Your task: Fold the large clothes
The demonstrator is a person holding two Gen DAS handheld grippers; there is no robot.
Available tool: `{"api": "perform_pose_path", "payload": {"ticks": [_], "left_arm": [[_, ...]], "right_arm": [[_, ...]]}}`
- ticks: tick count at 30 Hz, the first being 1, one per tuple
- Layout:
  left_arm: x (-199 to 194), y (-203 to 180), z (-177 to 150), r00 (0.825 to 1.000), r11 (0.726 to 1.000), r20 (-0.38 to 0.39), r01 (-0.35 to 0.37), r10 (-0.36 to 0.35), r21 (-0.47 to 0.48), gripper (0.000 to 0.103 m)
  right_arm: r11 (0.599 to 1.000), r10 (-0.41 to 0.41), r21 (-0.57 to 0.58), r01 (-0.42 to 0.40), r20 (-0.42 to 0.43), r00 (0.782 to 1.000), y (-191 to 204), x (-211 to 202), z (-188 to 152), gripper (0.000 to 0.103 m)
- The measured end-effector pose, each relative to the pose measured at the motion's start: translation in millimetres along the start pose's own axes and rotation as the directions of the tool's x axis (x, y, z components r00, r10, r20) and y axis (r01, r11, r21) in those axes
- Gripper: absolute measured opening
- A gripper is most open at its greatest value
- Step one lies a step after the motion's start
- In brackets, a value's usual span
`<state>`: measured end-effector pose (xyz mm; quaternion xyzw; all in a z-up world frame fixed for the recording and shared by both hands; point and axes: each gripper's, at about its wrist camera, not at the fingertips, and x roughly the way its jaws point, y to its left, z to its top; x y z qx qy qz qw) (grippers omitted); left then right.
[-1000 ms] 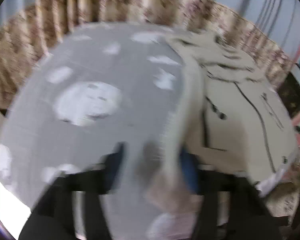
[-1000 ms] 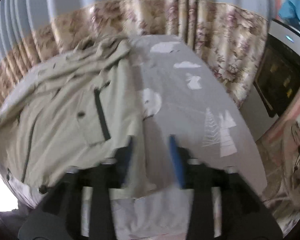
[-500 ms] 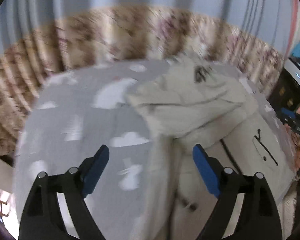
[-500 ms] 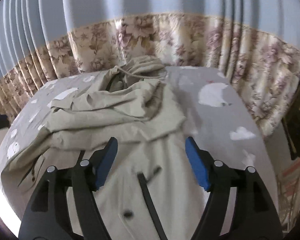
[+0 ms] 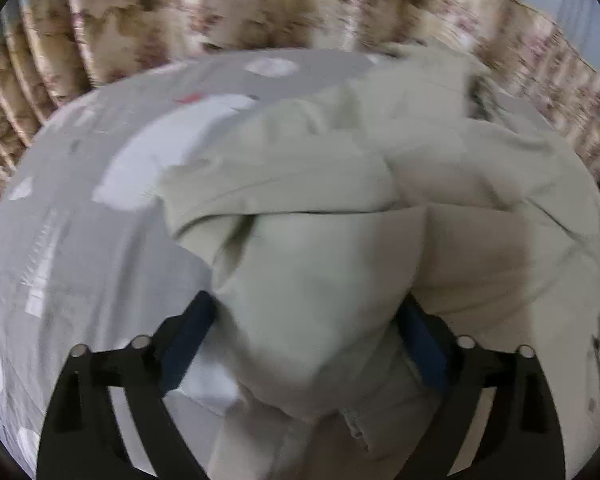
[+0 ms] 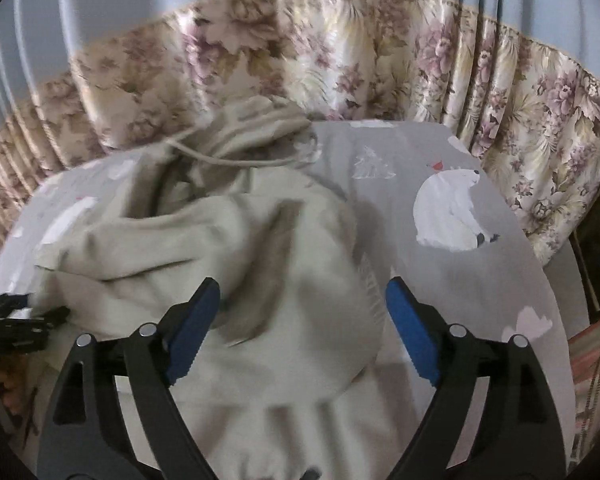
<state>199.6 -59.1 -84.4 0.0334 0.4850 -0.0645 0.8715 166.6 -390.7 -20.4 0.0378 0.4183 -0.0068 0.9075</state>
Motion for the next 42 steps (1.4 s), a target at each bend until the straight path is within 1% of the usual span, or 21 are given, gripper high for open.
{"api": "perform_pose_path", "payload": {"ticks": [3, 4, 6, 8, 12, 14, 16, 19, 22, 25, 28, 30, 33, 34, 35, 36, 37, 38, 39, 40, 42], "left_arm": [[0.2, 19.5, 4.3, 0.991, 0.992, 0.052, -0.122, 0.123, -0.013, 0.093], [1.9, 31.5, 5.4, 0.995, 0.995, 0.040, -0.086, 0.087, -0.041, 0.093], [1.0, 42.1, 5.7, 0.999, 0.997, 0.026, -0.031, 0.033, -0.067, 0.091], [-2.4, 43.0, 3.0, 1.000, 0.999, 0.024, 0.013, -0.012, -0.039, 0.091], [-50.5, 46.8, 20.1, 0.990, 0.993, 0.087, 0.115, -0.112, -0.027, 0.090], [-72.8, 43.9, 47.1, 0.982, 0.992, 0.144, 0.124, -0.124, 0.009, 0.090], [-80.0, 40.4, 77.5, 0.979, 0.995, 0.177, 0.094, -0.100, 0.043, 0.090], [-48.0, 38.5, 119.9, 0.989, 0.996, 0.146, -0.001, -0.012, 0.088, 0.090], [-2.6, 51.6, 137.1, 0.997, 0.997, 0.073, -0.006, 0.001, 0.071, 0.089], [22.7, 56.9, 133.3, 0.998, 0.996, 0.023, 0.058, -0.060, 0.064, 0.089], [41.1, 55.0, 129.0, 0.998, 0.995, -0.001, 0.063, -0.063, 0.078, 0.089], [47.7, 50.0, 125.7, 0.991, 0.988, -0.027, 0.132, -0.130, 0.078, 0.089], [53.2, 37.2, 123.8, 0.990, 0.983, -0.034, 0.139, -0.136, 0.116, 0.089], [58.9, 31.8, 123.1, 0.993, 0.985, -0.044, 0.116, -0.111, 0.131, 0.087], [64.0, 30.7, 124.0, 0.993, 0.985, -0.060, 0.113, -0.106, 0.127, 0.079], [65.0, 26.6, 124.2, 0.994, 0.986, -0.056, 0.105, -0.099, 0.130, 0.066], [62.8, 21.9, 125.0, 0.993, 0.982, -0.048, 0.113, -0.107, 0.151, 0.036], [60.0, 18.1, 125.7, 0.992, 0.979, -0.051, 0.126, -0.119, 0.162, 0.023], [58.2, 16.4, 126.8, 0.991, 0.979, -0.056, 0.129, -0.122, 0.156, 0.010], [55.6, 15.9, 128.1, 0.992, 0.981, -0.050, 0.118, -0.112, 0.151, 0.007], [52.6, 18.1, 127.8, 0.995, 0.983, -0.036, 0.101, -0.096, 0.153, 0.005]], "right_arm": [[0.999, -0.040, 0.008, 0.040, -0.044, 0.998, -7.2, 29.5, 6.0, 0.086], [0.998, -0.057, 0.021, 0.058, -0.065, 0.996, -11.7, 38.9, 5.8, 0.086], [0.997, 0.000, 0.074, 0.007, -0.090, 0.996, -20.0, 48.4, 2.3, 0.086], [0.997, 0.029, 0.081, -0.020, -0.108, 0.994, -21.1, 50.8, -2.0, 0.085], [0.997, 0.070, 0.038, -0.070, -0.018, 0.997, -20.5, 22.4, 20.0, 0.086], [0.998, 0.068, -0.012, -0.068, 0.009, 0.998, -20.3, 16.0, 44.4, 0.089], [0.997, 0.050, -0.061, -0.049, 0.005, 0.999, -19.5, 26.9, 69.1, 0.089], [0.998, 0.049, -0.035, -0.051, -0.055, 0.997, -25.7, 58.2, 92.6, 0.087], [0.998, 0.062, -0.019, -0.064, -0.099, 0.993, -24.3, 83.4, 101.2, 0.086], [0.997, 0.074, -0.023, -0.078, -0.122, 0.990, -19.7, 100.6, 98.6, 0.086], [0.997, 0.077, 0.001, -0.078, -0.159, 0.984, -22.0, 119.6, 94.9, 0.086], [0.996, 0.091, 0.016, -0.090, -0.182, 0.979, -23.8, 129.6, 94.0, 0.086], [0.992, 0.122, 0.026, -0.119, -0.223, 0.967, -24.5, 141.5, 93.7, 0.086], [0.993, 0.121, 0.021, -0.119, -0.230, 0.966, -23.9, 144.2, 93.8, 0.086], [0.992, 0.122, 0.016, -0.122, -0.238, 0.964, -22.8, 146.0, 93.7, 0.080], [0.991, 0.130, 0.012, -0.131, -0.242, 0.962, -20.8, 146.5, 93.7, 0.075], [0.990, 0.137, 0.005, -0.140, -0.237, 0.962, -18.3, 145.6, 93.9, 0.057], [0.987, 0.159, 0.004, -0.162, -0.240, 0.958, -15.9, 144.4, 94.3, 0.034], [0.981, 0.187, 0.005, -0.192, -0.246, 0.951, -11.4, 143.9, 94.9, 0.024], [0.982, 0.172, -0.032, -0.185, -0.236, 0.956, -3.2, 138.4, 95.6, 0.014], [0.983, 0.140, -0.090, -0.163, -0.218, 0.966, 6.7, 131.2, 96.2, 0.009]]}}
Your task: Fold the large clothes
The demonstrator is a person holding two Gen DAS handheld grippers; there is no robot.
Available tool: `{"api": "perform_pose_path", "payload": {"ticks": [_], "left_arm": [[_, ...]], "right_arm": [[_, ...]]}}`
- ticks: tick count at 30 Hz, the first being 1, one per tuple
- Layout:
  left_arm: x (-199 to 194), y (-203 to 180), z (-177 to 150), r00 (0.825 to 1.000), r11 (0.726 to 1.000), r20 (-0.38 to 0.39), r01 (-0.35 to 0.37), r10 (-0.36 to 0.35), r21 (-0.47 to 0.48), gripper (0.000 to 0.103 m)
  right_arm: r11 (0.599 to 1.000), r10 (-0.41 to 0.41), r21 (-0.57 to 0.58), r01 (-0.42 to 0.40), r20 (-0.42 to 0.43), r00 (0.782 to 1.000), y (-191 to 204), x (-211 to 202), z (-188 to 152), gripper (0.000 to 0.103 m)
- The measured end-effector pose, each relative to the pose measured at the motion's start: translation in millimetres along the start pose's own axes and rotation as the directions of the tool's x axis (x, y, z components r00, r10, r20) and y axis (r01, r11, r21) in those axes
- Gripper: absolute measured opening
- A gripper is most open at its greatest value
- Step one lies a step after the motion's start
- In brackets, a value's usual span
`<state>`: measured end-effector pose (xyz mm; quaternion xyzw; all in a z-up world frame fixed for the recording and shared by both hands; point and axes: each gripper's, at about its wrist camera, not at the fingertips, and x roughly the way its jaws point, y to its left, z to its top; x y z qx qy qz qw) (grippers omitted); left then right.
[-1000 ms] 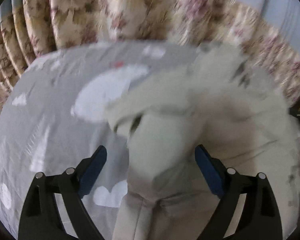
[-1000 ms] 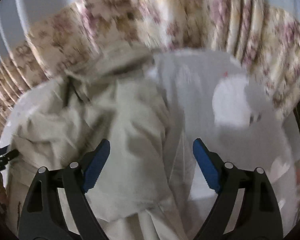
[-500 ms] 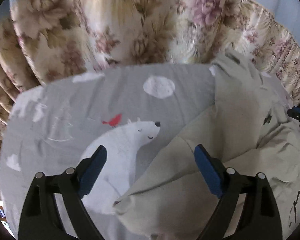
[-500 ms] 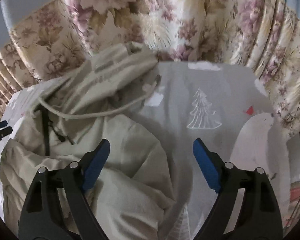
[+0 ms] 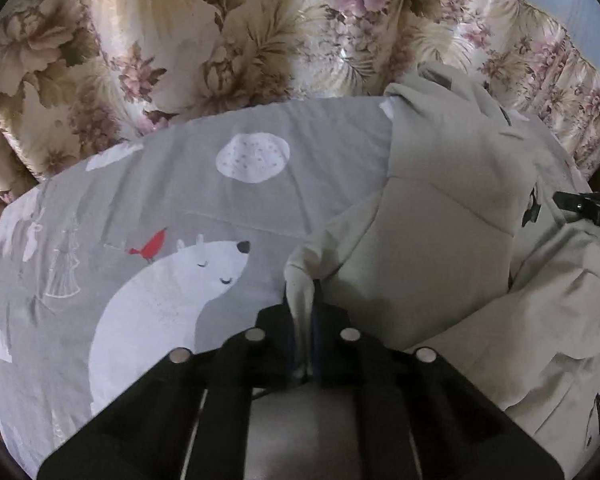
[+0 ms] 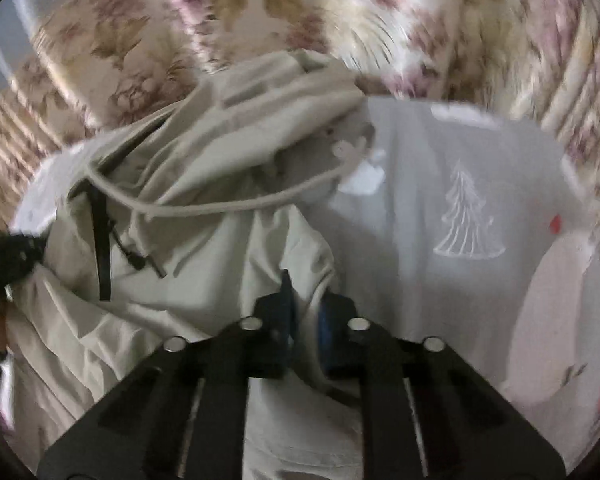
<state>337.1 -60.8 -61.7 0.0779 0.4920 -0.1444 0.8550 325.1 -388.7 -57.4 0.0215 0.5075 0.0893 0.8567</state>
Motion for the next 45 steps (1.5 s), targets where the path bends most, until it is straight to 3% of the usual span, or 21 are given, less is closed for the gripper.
{"api": "perform_pose_path", "payload": {"ticks": [3, 5, 7, 10, 12, 16, 19, 21, 23, 24, 25, 26, 29, 32, 39, 41, 45], "left_arm": [[-19.0, 15.4, -1.4, 0.995, 0.997, 0.066, -0.076, 0.078, -0.031, 0.004], [-35.4, 29.7, 0.9, 0.991, 0.994, 0.103, -0.075, 0.083, -0.077, 0.004], [-52.7, 43.0, 1.1, 0.982, 0.987, 0.139, -0.117, 0.132, -0.112, 0.004], [-57.1, 58.9, 2.1, 0.981, 0.983, 0.134, -0.119, 0.138, -0.141, 0.006], [-49.7, 72.1, 0.6, 0.986, 0.978, 0.113, -0.102, 0.124, -0.182, 0.009], [-10.0, 75.3, -11.1, 0.978, 0.963, 0.035, -0.197, 0.207, -0.182, 0.016], [-8.5, 75.1, -19.6, 0.973, 0.961, 0.063, -0.208, 0.223, -0.184, 0.022], [-15.2, 79.0, -18.5, 0.979, 0.966, 0.067, -0.176, 0.191, -0.189, 0.024], [-30.0, 86.1, -14.2, 0.983, 0.969, 0.084, -0.142, 0.162, -0.205, 0.033], [-38.3, 88.7, -10.2, 0.981, 0.965, 0.102, -0.139, 0.164, -0.222, 0.055], [-44.8, 90.8, -7.4, 0.978, 0.962, 0.121, -0.138, 0.170, -0.236, 0.073], [-54.7, 95.1, -2.0, 0.973, 0.956, 0.151, -0.132, 0.175, -0.260, 0.076], [-64.7, 97.0, 21.0, 0.973, 0.957, 0.173, -0.104, 0.155, -0.272, 0.077], [-57.4, 83.5, 44.0, 0.970, 0.964, 0.164, -0.139, 0.179, -0.225, 0.078], [-6.1, 43.7, 94.1, 0.986, 0.980, 0.087, -0.131, 0.145, -0.149, 0.079], [9.9, 30.4, 109.0, 0.991, 0.986, 0.063, -0.110, 0.118, -0.122, 0.087], [33.5, 13.2, 132.3, 0.996, 0.992, 0.045, -0.069, 0.074, -0.104, 0.089]], "right_arm": [[0.999, -0.013, -0.036, 0.016, 0.062, 0.998, 11.6, -19.4, 1.1, 0.007], [0.998, -0.018, -0.063, 0.027, 0.137, 0.990, 21.3, -42.5, 0.9, 0.007], [0.997, -0.007, -0.074, 0.021, 0.192, 0.981, 25.7, -60.5, 1.3, 0.007], [0.997, -0.009, -0.077, 0.028, 0.244, 0.970, 30.1, -71.2, 5.5, 0.007], [0.996, -0.031, -0.077, 0.049, 0.222, 0.974, 30.0, -57.1, 9.3, 0.007], [0.992, -0.113, -0.040, 0.117, 0.078, 0.990, 21.6, 12.6, 9.2, 0.007], [0.988, -0.148, -0.020, 0.151, 0.082, 0.986, 21.1, 21.4, 5.7, 0.009], [0.984, -0.170, -0.030, 0.173, 0.091, 0.981, 24.3, 14.2, 7.1, 0.023], [0.988, -0.151, -0.022, 0.154, 0.122, 0.981, 21.6, -2.7, 10.3, 0.063], [0.991, -0.129, -0.012, 0.133, 0.158, 0.979, 17.5, -16.3, 13.1, 0.067], [0.992, -0.122, -0.007, 0.125, 0.175, 0.977, 15.5, -23.0, 14.6, 0.067], [0.992, -0.122, 0.002, 0.124, 0.189, 0.974, 12.7, -30.2, 18.5, 0.067], [0.993, -0.113, 0.040, 0.107, 0.185, 0.976, 6.4, -37.3, 36.4, 0.065], [0.995, -0.088, 0.056, 0.080, 0.164, 0.983, 8.6, -28.1, 56.3, 0.065], [0.986, 0.038, 0.160, -0.049, 0.071, 0.997, 14.8, 20.0, 111.6, 0.065], [0.979, 0.060, 0.193, -0.069, 0.048, 0.997, 16.0, 32.6, 122.9, 0.067], [0.973, 0.080, 0.220, -0.076, -0.006, 0.997, 23.5, 57.2, 139.5, 0.071]]}}
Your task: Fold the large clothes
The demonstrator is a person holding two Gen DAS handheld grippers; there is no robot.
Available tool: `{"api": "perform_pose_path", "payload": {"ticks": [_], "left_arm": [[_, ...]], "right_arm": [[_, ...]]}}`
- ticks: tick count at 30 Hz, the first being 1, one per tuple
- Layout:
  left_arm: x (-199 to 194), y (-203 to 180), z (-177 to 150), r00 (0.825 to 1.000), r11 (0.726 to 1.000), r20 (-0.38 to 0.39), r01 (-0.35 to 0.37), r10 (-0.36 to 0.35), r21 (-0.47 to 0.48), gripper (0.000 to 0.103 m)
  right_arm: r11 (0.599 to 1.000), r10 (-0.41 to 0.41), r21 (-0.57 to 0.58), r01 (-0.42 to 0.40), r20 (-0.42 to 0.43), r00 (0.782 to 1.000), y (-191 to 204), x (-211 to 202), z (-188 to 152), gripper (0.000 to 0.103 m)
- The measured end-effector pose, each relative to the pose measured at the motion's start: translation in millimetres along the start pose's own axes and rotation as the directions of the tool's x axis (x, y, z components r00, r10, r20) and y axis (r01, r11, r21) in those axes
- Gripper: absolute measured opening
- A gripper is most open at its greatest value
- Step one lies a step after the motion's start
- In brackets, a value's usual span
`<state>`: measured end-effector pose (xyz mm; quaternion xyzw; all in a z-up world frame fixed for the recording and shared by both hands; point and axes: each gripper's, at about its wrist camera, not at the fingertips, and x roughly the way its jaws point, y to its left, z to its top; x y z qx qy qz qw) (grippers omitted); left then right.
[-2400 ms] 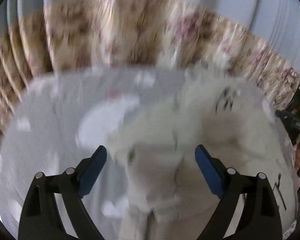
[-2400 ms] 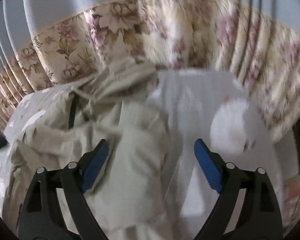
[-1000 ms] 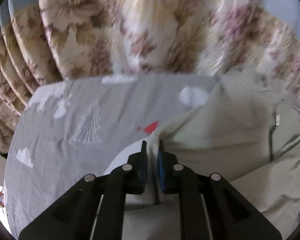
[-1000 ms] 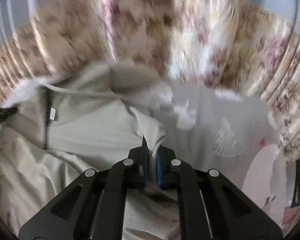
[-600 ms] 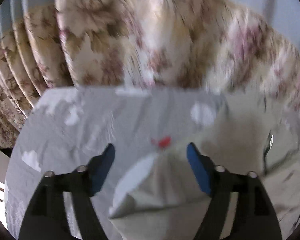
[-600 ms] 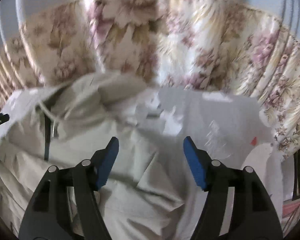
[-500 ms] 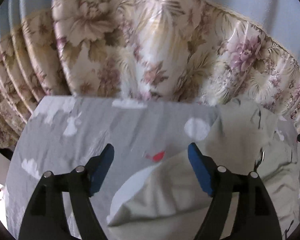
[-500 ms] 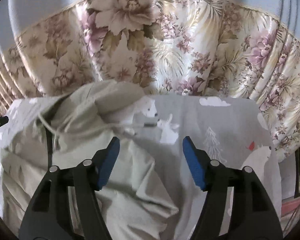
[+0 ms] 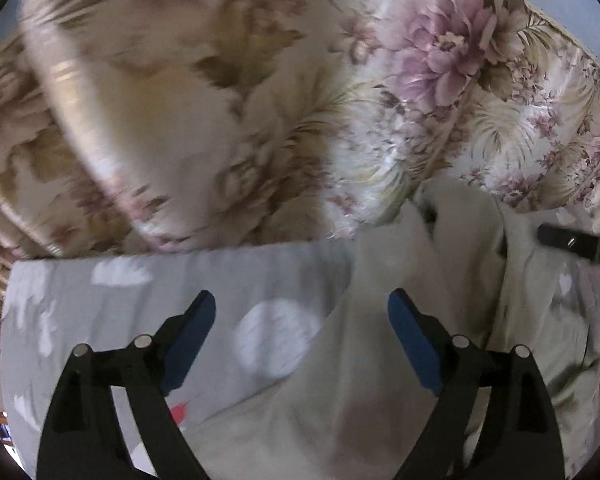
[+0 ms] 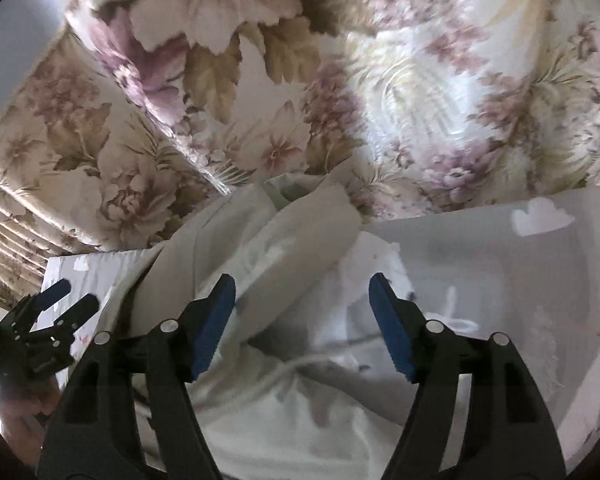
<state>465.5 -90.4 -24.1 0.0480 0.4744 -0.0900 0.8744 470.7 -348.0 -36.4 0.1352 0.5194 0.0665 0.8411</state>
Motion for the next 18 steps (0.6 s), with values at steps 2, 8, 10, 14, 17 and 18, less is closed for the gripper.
{"api": "perform_pose_path", "payload": {"ticks": [2, 8, 10, 14, 17, 18], "left_arm": [[15.2, -9.5, 10.3, 1.000, 1.000, -0.024, -0.002, 0.002, 0.004, 0.090], [70.9, -24.3, 15.1, 0.989, 1.000, -0.145, -0.010, 0.013, 0.028, 0.088], [66.5, -18.2, 16.8, 0.994, 1.000, -0.107, 0.020, -0.022, -0.016, 0.041], [46.7, -10.7, 23.7, 0.998, 0.999, -0.062, 0.014, -0.016, -0.041, 0.004], [23.5, -2.4, 25.3, 0.999, 0.997, -0.013, 0.028, -0.029, -0.066, 0.003], [12.0, -0.8, 24.9, 0.999, 0.997, 0.006, 0.041, -0.041, -0.069, 0.002]], "right_arm": [[1.000, 0.006, 0.007, -0.006, -0.028, 1.000, 2.5, 11.3, 3.7, 0.071], [0.999, 0.037, -0.012, -0.038, -0.086, 0.996, 3.5, 39.8, 7.4, 0.021], [0.998, 0.049, -0.031, -0.051, -0.055, 0.997, 5.1, 37.7, 7.9, 0.010], [0.991, 0.100, -0.097, -0.094, 0.053, 0.994, 17.5, 13.8, 11.2, 0.008], [0.978, 0.174, -0.138, -0.156, 0.128, 0.976, 28.3, -17.9, 10.5, 0.008], [0.971, 0.205, -0.152, -0.183, 0.148, 0.968, 30.5, -28.6, 9.5, 0.008]]}}
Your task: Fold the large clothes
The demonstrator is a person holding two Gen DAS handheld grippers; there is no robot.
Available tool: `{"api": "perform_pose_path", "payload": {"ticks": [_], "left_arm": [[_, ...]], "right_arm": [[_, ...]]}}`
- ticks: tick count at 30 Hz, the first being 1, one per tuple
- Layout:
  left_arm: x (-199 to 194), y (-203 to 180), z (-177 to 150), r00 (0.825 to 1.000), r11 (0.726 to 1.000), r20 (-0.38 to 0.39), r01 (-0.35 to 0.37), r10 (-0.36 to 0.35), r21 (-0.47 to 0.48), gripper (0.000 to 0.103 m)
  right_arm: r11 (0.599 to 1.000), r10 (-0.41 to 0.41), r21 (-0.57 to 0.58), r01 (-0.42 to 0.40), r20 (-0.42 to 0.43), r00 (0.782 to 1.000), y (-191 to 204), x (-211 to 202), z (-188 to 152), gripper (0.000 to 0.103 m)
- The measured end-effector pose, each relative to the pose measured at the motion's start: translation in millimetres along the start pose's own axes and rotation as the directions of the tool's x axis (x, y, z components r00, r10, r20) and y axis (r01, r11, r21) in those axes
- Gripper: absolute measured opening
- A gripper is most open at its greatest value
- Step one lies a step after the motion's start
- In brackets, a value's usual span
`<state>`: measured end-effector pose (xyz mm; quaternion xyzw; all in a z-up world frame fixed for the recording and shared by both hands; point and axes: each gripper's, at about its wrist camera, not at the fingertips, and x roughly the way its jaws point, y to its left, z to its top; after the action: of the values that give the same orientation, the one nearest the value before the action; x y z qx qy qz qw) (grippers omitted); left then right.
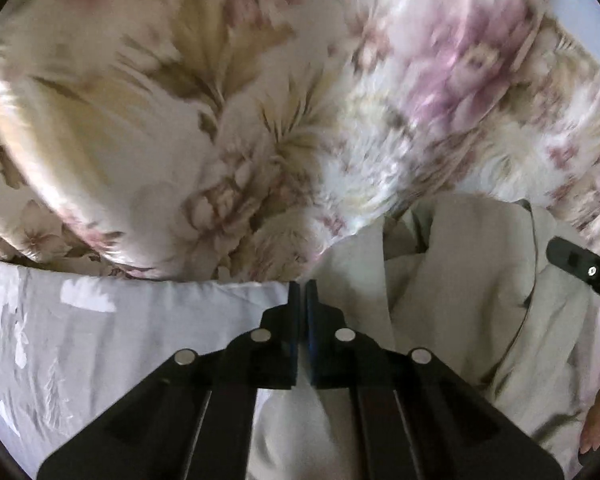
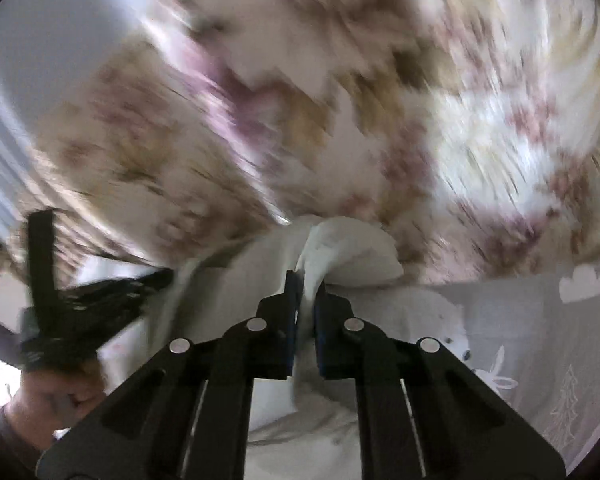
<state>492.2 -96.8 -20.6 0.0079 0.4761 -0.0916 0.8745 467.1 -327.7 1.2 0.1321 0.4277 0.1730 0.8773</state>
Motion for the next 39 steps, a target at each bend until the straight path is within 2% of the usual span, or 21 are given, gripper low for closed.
{"api": "perform_pose_path", "payload": {"ticks": [3, 5, 7, 9, 12, 14, 16, 17, 19, 20, 21, 23, 24, 25, 26, 27, 30, 32, 34, 37, 39], "left_arm": [[-48.5, 2.8, -7.1, 0.995, 0.999, 0.089, 0.040, -0.040, 0.004, 0.002], [-91.9, 7.9, -22.8, 0.983, 0.996, 0.165, 0.084, -0.083, 0.003, 0.002], [-135.3, 11.6, -51.7, 0.965, 0.994, 0.238, 0.104, -0.108, 0.028, 0.002], [-166.0, 19.1, -96.8, 0.957, 0.992, 0.264, 0.113, -0.122, 0.051, 0.002], [-181.1, 30.3, -159.0, 0.961, 0.989, 0.238, 0.126, -0.141, 0.075, 0.002], [-181.7, 40.4, -200.7, 0.969, 0.989, 0.208, 0.115, -0.133, 0.096, 0.002], [-180.3, 48.7, -235.2, 0.979, 0.987, 0.165, 0.099, -0.119, 0.124, 0.003], [-181.6, 55.8, -247.7, 0.981, 0.987, 0.150, 0.110, -0.126, 0.114, 0.003], [-186.6, 65.7, -261.1, 0.983, 0.987, 0.134, 0.112, -0.127, 0.115, 0.006], [-189.9, 68.8, -261.9, 0.983, 0.988, 0.138, 0.103, -0.118, 0.112, 0.006], [-192.7, 71.7, -259.3, 0.983, 0.989, 0.142, 0.103, -0.117, 0.104, 0.007], [-197.8, 69.5, -244.9, 0.979, 0.989, 0.148, 0.127, -0.138, 0.081, 0.021], [-198.5, 64.5, -234.3, 0.977, 0.988, 0.157, 0.132, -0.144, 0.085, 0.034], [-201.3, 57.2, -223.1, 0.972, 0.987, 0.185, 0.132, -0.146, 0.087, 0.055], [-201.9, 50.9, -212.6, 0.968, 0.987, 0.201, 0.137, -0.151, 0.082, 0.069], [-200.6, 45.4, -200.0, 0.963, 0.986, 0.215, 0.148, -0.161, 0.076, 0.077], [-190.0, 21.7, -161.2, 0.945, 0.962, 0.180, 0.263, -0.273, 0.077, 0.078], [-184.6, 5.1, -144.8, 0.954, 0.967, 0.161, 0.241, -0.253, 0.088, 0.080], [-177.5, -14.0, -135.3, 0.964, 0.962, 0.114, 0.222, -0.241, 0.157, 0.080], [-168.0, -35.2, -139.1, 0.982, 0.958, 0.098, 0.130, -0.159, 0.257, 0.082], [-154.5, -39.4, -144.7, 0.991, 0.956, 0.081, 0.078, -0.105, 0.284, 0.084]], "right_arm": [[0.993, 0.091, -0.081, -0.084, 0.082, 0.992, 20.6, -44.9, -3.7, 0.008], [0.964, 0.187, -0.214, -0.155, 0.138, 0.973, 43.6, -83.4, -18.5, 0.008], [0.933, 0.234, -0.314, -0.175, 0.160, 0.959, 58.1, -119.7, -44.6, 0.008], [0.909, 0.258, -0.372, -0.190, 0.142, 0.956, 63.2, -142.0, -76.1, 0.008], [0.899, 0.220, -0.399, -0.180, 0.056, 0.974, 55.7, -149.7, -133.1, 0.014], [0.898, 0.108, -0.430, -0.089, 0.019, 0.994, 44.0, -149.0, -171.6, 0.040], [0.908, 0.054, -0.416, -0.053, -0.009, 0.999, 25.4, -152.5, -199.2, 0.052], [0.916, 0.026, -0.399, -0.027, -0.008, 1.000, 16.2, -155.1, -207.0, 0.054], [0.934, -0.003, -0.357, 0.003, 0.001, 1.000, -1.8, -167.3, -215.2, 0.062], [0.941, -0.007, -0.337, 0.010, 0.010, 1.000, -7.7, -174.9, -215.7, 0.072], [0.947, -0.010, -0.319, 0.020, 0.032, 0.999, -10.8, -185.1, -215.7, 0.074], [0.965, 0.004, -0.261, 0.014, 0.068, 0.998, -13.9, -195.7, -203.6, 0.075], [0.973, 0.028, -0.232, -0.010, 0.073, 0.997, -12.0, -194.8, -194.1, 0.079], [0.977, 0.042, -0.211, -0.024, 0.080, 0.996, -6.9, -193.0, -188.7, 0.080], [0.980, 0.051, -0.195, -0.034, 0.082, 0.995, -3.5, -187.9, -180.6, 0.081], [0.984, 0.056, -0.173, -0.043, 0.070, 0.996, 0.9, -175.6, -168.5, 0.081], [0.996, 0.019, -0.088, -0.016, 0.037, 0.999, 3.5, -156.4, -149.3, 0.081], [0.996, 0.084, 0.039, -0.084, -0.009, 0.996, -6.5, -132.1, -131.8, 0.081], [0.990, 0.116, 0.085, -0.114, -0.019, 0.993, -10.2, -121.0, -125.1, 0.081], [0.989, 0.134, 0.068, -0.129, -0.074, 0.988, -4.1, -105.5, -123.3, 0.081], [0.994, 0.108, 0.017, -0.106, -0.131, 0.985, 5.1, -93.3, -128.2, 0.081]]}}
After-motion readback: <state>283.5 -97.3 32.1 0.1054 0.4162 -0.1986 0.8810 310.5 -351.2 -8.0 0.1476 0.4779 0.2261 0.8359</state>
